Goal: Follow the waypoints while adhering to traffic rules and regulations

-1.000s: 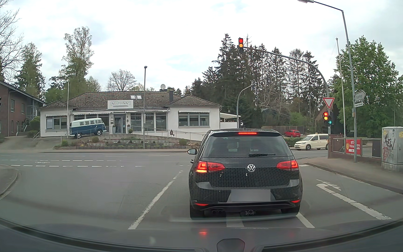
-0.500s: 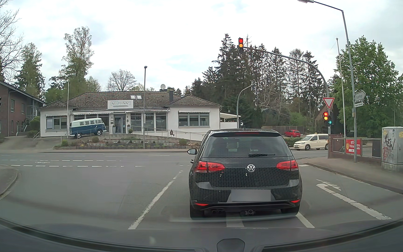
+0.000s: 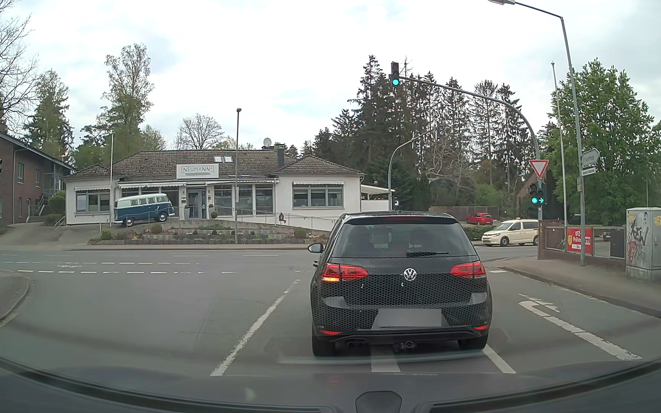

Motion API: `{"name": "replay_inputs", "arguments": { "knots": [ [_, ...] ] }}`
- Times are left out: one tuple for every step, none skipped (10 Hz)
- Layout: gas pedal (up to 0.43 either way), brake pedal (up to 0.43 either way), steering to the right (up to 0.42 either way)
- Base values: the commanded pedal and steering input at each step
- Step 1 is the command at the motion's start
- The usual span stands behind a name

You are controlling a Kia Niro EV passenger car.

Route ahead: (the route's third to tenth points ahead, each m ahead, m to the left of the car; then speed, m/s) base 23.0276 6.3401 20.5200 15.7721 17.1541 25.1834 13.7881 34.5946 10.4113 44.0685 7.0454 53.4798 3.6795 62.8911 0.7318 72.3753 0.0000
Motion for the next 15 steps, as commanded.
{"name": "replay_inputs", "arguments": {
  "knots": [
    [0.000,0.244,-0.010],
    [0.000,0.238,-0.010],
    [0.000,0.213,-0.010],
    [0.000,0.116,-0.010],
    [0.000,0.006,-0.010],
    [0.000,0.000,-0.010],
    [0.000,0.000,-0.010],
    [0.000,0.000,-0.010],
    [0.000,0.000,-0.010],
    [0.020,0.000,-0.010],
    [0.067,0.000,-0.010],
    [0.079,0.000,-0.010],
    [0.110,0.000,-0.010],
    [0.118,0.000,-0.010],
    [0.130,0.000,-0.010]
  ]
}}
